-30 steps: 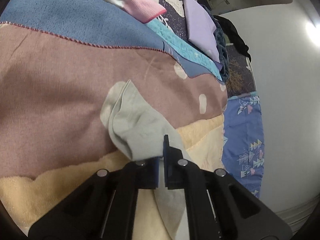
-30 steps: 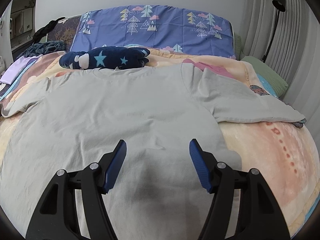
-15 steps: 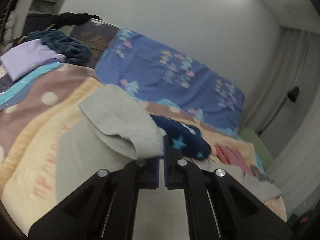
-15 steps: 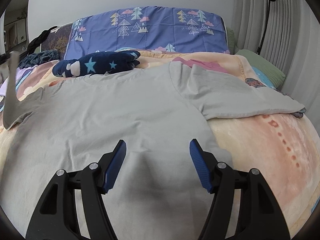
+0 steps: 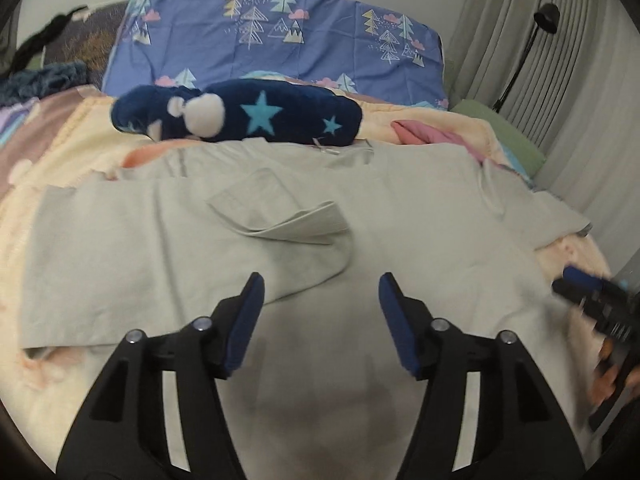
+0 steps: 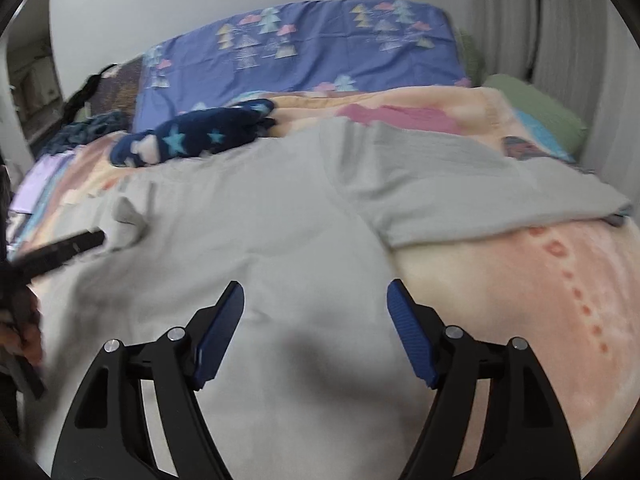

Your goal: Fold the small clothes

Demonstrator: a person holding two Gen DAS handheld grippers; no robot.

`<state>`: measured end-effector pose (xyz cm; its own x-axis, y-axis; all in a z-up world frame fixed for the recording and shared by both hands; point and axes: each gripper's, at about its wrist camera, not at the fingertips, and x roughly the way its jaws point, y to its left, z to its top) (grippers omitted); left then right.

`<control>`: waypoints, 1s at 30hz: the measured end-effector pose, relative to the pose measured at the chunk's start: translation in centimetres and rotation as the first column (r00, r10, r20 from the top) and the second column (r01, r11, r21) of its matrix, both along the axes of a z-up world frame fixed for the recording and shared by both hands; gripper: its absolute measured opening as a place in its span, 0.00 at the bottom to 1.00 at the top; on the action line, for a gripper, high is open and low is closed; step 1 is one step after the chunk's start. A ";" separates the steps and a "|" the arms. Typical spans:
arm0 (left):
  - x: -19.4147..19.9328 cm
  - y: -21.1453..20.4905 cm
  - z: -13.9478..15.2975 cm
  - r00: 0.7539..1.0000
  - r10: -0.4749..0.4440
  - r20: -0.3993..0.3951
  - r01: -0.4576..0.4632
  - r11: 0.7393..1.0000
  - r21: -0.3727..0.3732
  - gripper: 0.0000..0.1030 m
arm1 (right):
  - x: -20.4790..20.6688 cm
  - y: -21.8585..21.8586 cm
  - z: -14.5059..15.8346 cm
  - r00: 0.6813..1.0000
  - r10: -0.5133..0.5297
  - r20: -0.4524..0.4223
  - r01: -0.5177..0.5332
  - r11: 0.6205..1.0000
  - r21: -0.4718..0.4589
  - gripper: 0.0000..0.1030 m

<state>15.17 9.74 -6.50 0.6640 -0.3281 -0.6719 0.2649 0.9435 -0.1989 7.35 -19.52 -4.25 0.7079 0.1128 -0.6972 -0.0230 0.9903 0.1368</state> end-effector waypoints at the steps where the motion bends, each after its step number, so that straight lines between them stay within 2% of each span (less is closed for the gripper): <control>1: -0.1 0.0 0.1 1.000 -0.005 -0.002 0.005 1.000 0.018 0.60 | 1.4 0.7 0.3 0.999 0.049 -0.013 -0.048 0.998 0.049 0.73; 4: -0.3 -0.4 0.1 1.000 -0.023 -0.005 0.024 0.999 0.044 0.65 | 5.4 3.2 1.6 0.991 0.131 -0.016 -0.128 0.983 0.129 0.72; 6: -0.3 -0.6 -0.1 1.000 -0.026 -0.001 0.026 0.997 0.069 0.66 | 7.5 5.7 2.3 0.980 0.198 -0.003 -0.196 0.972 0.126 0.71; 8: 0.0 -0.5 -0.5 1.000 -0.017 -0.003 0.018 0.997 0.080 0.66 | 9.2 9.1 2.7 0.948 0.317 -0.026 -0.313 0.945 0.100 0.66; 10: 0.3 0.4 -1.0 1.000 0.024 -0.015 -0.023 0.997 0.078 0.66 | 10.4 13.5 2.8 0.897 0.440 -0.049 -0.440 0.898 0.016 0.65; 12: 0.4 1.7 -1.3 0.997 0.070 -0.031 -0.068 0.996 0.062 0.66 | 11.2 17.1 2.1 0.865 0.496 -0.074 -0.501 0.860 -0.095 0.65; 14: 0.1 3.1 -1.3 0.993 0.109 -0.035 -0.107 0.993 0.056 0.66 | 11.8 19.1 1.0 0.852 0.513 -0.105 -0.523 0.841 -0.136 0.65; 16: -0.3 4.3 -1.2 0.990 0.137 -0.028 -0.135 0.988 0.071 0.67 | 12.6 20.4 -0.4 0.856 0.500 -0.131 -0.516 0.844 -0.145 0.41; 17: -0.5 4.8 -1.2 0.988 0.151 -0.022 -0.149 0.985 0.084 0.67 | 13.0 20.8 -1.0 0.862 0.486 -0.143 -0.504 0.851 -0.149 0.01; 18: -0.7 5.3 -1.1 0.986 0.169 -0.016 -0.167 0.981 0.097 0.68 | 13.5 20.6 -1.3 0.869 0.468 -0.164 -0.489 0.863 -0.128 0.03; 20: -1.1 6.5 -1.1 0.978 0.206 -0.010 -0.204 0.973 0.111 0.68 | 13.7 17.6 -0.1 0.910 0.397 -0.117 -0.399 0.917 0.010 0.03; 23: -1.7 7.8 -0.9 0.972 0.235 0.008 -0.234 0.965 0.122 0.69 | 12.8 12.1 1.3 0.948 0.304 -0.092 -0.288 0.945 0.158 0.03; 25: -1.9 8.1 -0.9 0.971 0.239 0.024 -0.240 0.961 0.140 0.71 | 11.4 7.2 1.2 0.976 0.187 -0.110 -0.165 0.969 0.183 0.04; 26: -1.9 8.1 -1.0 0.971 0.239 0.026 -0.241 0.959 0.149 0.71 | 11.1 5.9 1.0 0.980 0.161 -0.119 -0.137 0.973 0.186 0.09; 27: -1.8 8.1 -1.1 0.972 0.235 0.022 -0.235 0.960 0.150 0.72 | 10.7 4.1 0.4 0.979 0.151 -0.139 -0.122 0.973 0.198 0.22; 29: -1.6 8.0 -1.3 0.972 0.234 0.012 -0.233 0.959 0.160 0.72 | 10.4 2.4 -0.9 0.964 0.179 -0.199 -0.131 0.964 0.232 0.35; 30: -1.6 8.0 -1.4 0.972 0.234 0.010 -0.233 0.958 0.167 0.72 | 10.3 1.7 -1.5 0.959 0.176 -0.224 -0.117 0.960 0.253 0.36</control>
<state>13.55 17.75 -7.92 0.7023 -0.0482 -0.7102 0.0323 0.9988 -0.0358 17.68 -17.86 -5.76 0.4845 0.3839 -0.7860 -0.1027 0.9173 0.3847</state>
